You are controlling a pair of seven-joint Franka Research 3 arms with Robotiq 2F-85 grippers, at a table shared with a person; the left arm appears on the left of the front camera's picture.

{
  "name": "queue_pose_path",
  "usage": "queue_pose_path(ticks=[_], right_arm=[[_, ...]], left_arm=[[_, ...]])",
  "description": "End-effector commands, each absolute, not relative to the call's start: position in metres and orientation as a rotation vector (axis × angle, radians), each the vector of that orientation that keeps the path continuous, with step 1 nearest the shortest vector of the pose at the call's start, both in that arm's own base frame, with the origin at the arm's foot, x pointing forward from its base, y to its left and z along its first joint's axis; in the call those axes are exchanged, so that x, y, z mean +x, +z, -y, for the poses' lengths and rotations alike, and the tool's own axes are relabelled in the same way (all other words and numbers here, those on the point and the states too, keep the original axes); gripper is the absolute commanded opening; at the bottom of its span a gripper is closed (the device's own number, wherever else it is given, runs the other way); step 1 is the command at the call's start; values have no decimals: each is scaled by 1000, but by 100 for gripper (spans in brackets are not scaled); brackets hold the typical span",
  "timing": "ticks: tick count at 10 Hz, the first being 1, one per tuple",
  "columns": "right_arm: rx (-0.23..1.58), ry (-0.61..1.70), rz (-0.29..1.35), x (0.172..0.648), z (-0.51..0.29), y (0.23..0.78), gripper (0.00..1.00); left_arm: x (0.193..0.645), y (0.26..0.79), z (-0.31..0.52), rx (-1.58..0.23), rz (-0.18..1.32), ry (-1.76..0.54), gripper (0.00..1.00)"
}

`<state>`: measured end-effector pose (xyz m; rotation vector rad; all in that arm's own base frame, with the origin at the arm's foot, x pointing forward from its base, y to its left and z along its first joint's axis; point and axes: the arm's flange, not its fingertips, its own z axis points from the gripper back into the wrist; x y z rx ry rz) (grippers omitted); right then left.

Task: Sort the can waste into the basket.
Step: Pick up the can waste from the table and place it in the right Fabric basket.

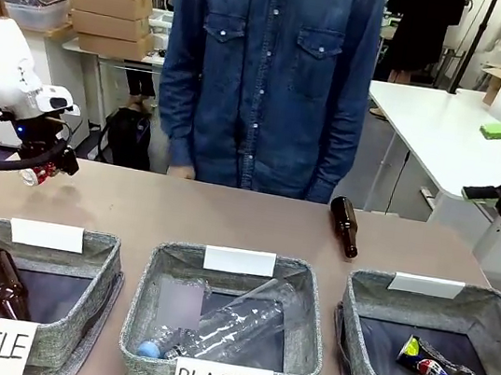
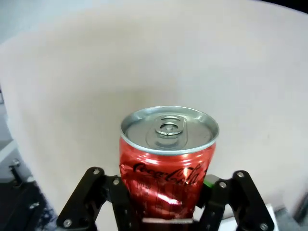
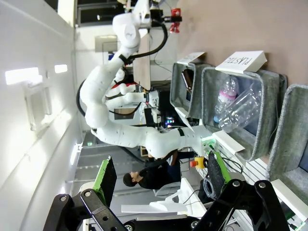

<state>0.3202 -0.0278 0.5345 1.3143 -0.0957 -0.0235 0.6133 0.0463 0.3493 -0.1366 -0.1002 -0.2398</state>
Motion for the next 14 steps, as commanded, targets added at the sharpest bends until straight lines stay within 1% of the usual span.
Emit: queue_pose_path(ticks=[1,2,3,4,5,6,7,8,9,13,14], right_arm=[[1309,-3,103,320,29,535,100],[1309,-3,103,320,29,535,100],[1309,-3,103,320,29,535,100],[1309,-3,103,320,29,535,100],[1309,-3,103,320,29,535,100],[1309,-3,103,320,29,535,100],[1309,-3,103,320,29,535,100],[1309,-3,103,320,29,535,100],[1309,-3,103,320,29,535,100],[1309,-3,103,320,29,535,100],[1309,-3,103,320,29,535,100]], left_arm=[[545,415,-32,-199,78,-452,0],[507,443,-20,-261,72,-572,0],[460,469,-6,-363,-4,-787,0],[417,488,2,-416,-35,-989,0],[372,502,5,-420,-66,-1131,0],[330,511,5,-393,-64,-1301,0],[293,513,2,-359,5,-1408,0],[281,511,-1,-346,114,-1372,0],[315,515,18,-413,-52,-1263,0],[315,515,18,-413,-52,-1263,0],[310,507,16,-396,-58,-1283,0]])
